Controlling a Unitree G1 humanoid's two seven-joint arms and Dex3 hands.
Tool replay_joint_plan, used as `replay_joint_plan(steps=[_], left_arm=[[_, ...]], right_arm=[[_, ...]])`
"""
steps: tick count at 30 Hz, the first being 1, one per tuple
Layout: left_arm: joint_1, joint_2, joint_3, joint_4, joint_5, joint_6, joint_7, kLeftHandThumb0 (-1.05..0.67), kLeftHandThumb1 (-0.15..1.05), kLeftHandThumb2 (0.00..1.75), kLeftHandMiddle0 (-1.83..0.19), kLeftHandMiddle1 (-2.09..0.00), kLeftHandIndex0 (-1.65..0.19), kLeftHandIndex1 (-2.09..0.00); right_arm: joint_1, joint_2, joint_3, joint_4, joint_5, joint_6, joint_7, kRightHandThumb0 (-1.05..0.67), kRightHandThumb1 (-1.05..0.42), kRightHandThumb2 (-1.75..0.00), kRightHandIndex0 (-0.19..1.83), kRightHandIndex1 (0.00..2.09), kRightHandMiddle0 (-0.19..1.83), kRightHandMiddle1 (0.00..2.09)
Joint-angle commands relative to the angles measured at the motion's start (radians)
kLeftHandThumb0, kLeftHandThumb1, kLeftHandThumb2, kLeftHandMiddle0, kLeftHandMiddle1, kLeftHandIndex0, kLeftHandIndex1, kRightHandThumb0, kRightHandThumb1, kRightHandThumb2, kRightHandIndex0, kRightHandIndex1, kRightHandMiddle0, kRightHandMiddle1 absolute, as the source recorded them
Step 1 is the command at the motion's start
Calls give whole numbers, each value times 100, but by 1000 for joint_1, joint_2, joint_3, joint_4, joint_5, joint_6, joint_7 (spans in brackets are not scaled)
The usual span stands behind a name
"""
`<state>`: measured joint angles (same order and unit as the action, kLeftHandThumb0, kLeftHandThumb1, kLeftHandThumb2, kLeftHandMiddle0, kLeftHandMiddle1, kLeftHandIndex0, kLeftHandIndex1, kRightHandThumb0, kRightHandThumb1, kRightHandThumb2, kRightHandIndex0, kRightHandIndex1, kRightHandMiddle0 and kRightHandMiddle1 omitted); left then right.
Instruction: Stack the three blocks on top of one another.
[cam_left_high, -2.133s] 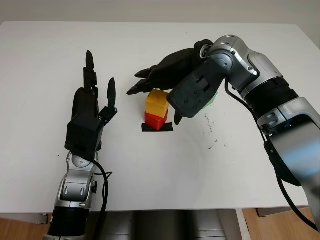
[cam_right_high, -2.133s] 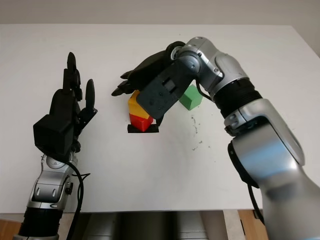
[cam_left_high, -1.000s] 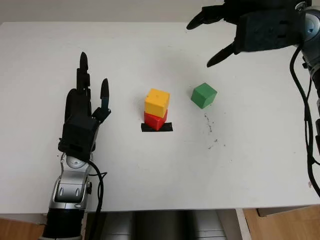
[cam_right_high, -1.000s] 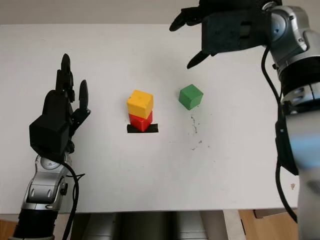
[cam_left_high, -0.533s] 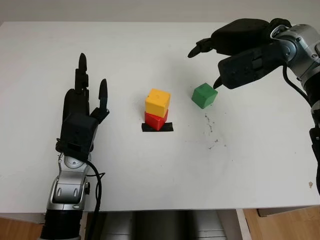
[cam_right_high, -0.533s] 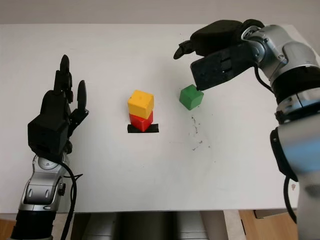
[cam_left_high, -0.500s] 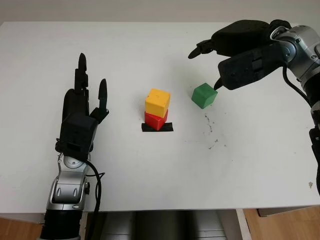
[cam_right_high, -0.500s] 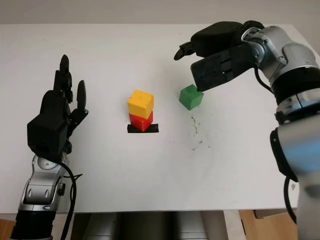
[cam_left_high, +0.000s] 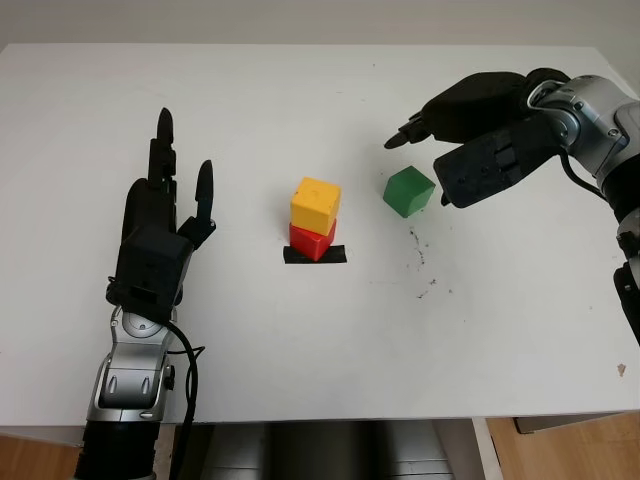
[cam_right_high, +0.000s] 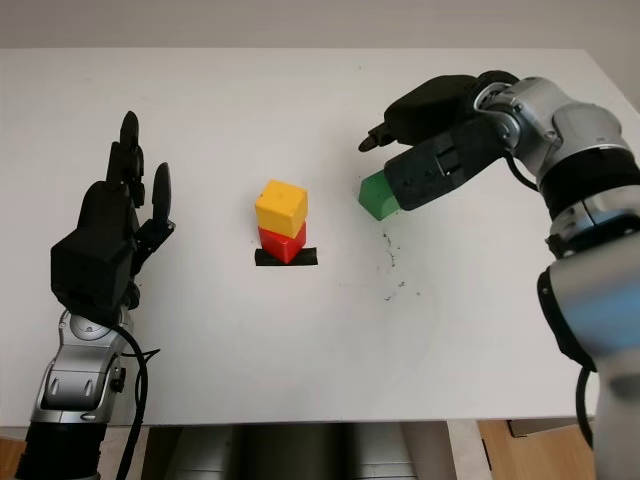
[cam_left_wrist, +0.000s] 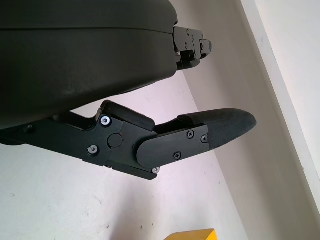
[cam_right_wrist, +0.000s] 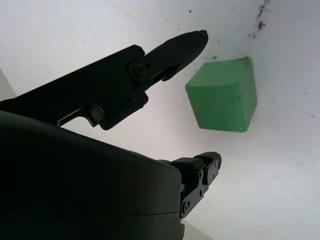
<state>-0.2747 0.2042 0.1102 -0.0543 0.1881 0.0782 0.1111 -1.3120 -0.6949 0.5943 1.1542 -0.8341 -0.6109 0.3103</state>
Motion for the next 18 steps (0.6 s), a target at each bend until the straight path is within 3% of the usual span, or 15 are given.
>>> replay_joint_plan(steps=[1, 7, 13, 15, 18], left_arm=[[11, 4, 3, -18, 0, -9, -2, -80, 105, 68, 5, -5, 4, -6], [13, 4, 7, -20, -9, -16, -3, -80, 105, 67, 7, -5, 5, -6], [13, 14, 7, -19, -4, -28, -4, -78, 105, 66, 6, -5, -17, -18], [12, 15, 8, -16, -4, -29, -4, -78, 105, 66, 6, -5, -9, -14], [8, 17, 5, -15, 5, -26, 0, -78, 105, 67, 5, -6, 11, -54]], right_arm=[[22, -16, 0, 1, -7, -5, -42, -56, -82, -6, 28, 8, 39, 9], [62, -3, -10, 24, 7, -6, -147, -50, -82, -5, 34, 9, 45, 10], [82, 6, -12, 40, 16, -10, -206, -43, -83, -6, 39, 10, 52, 11], [85, 11, -13, 46, 21, -3, -209, -42, -83, -6, 40, 10, 54, 11], [90, 17, -18, 51, 33, 1, -207, -41, -84, -6, 40, 9, 57, 10]])
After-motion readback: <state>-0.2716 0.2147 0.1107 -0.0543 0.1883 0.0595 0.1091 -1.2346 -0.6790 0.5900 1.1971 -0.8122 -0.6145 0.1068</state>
